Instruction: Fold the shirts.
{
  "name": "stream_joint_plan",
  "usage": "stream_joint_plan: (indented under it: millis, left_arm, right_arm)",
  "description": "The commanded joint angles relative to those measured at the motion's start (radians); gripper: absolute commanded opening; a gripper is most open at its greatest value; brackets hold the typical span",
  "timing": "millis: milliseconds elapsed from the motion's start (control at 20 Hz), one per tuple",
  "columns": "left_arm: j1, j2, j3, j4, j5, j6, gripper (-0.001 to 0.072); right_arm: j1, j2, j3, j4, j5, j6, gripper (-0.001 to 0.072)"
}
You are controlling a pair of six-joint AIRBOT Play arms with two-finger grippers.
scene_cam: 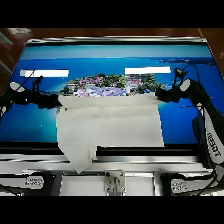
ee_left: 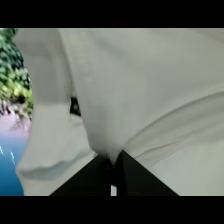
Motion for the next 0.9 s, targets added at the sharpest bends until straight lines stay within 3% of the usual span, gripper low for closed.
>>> stream_joint_plan:
  millis: [0, 150, 200, 250, 300, 350, 550, 650, 850]
  left_arm:
    - [0.002, -0.026, -0.051, 0.018, -0.153, -0.069, 0.0039]
    - [0.014, -0.022, -0.058, 0.032, -0.159, -0.087, 0.0039]
    - [0.028, -0.017, -0.051, 0.032, -0.169, -0.100, 0.0086]
    - [0.045, -0.011, -0.039, 0.032, -0.194, -0.108, 0.0247]
    - [0.068, -0.001, -0.024, 0.033, -0.227, -0.107, 0.0446]
    - [0.100, 0.017, -0.012, 0.033, -0.257, -0.107, 0.0483]
    - [0.249, 0.169, -0.040, 0.090, -0.406, -0.050, 0.0483]
    - [0.338, 0.300, -0.203, 0.127, -0.389, 0.002, 0.0483]
    - [0.503, 0.495, -0.623, 0.068, -0.331, 0.125, 0.0483]
  right_arm:
    - [-0.008, -0.047, 0.000, 0.029, 0.171, 0.009, 0.0064]
    - [-0.010, -0.053, 0.002, 0.070, 0.152, 0.017, 0.0092]
    - [-0.012, -0.043, 0.002, 0.072, 0.152, 0.016, 0.0127]
    - [-0.016, -0.021, 0.002, 0.068, 0.163, 0.008, 0.0418]
    - [-0.024, 0.006, 0.002, 0.061, 0.174, -0.016, 0.0578]
    - [-0.036, 0.039, 0.002, 0.034, 0.201, -0.025, 0.0578]
    - [-0.173, 0.195, -0.013, -0.208, 0.464, -0.019, 0.0576]
    - [-0.283, 0.274, -0.111, -0.203, 0.542, -0.058, 0.0576]
    - [-0.433, 0.433, -0.365, -0.087, 0.473, -0.148, 0.0577]
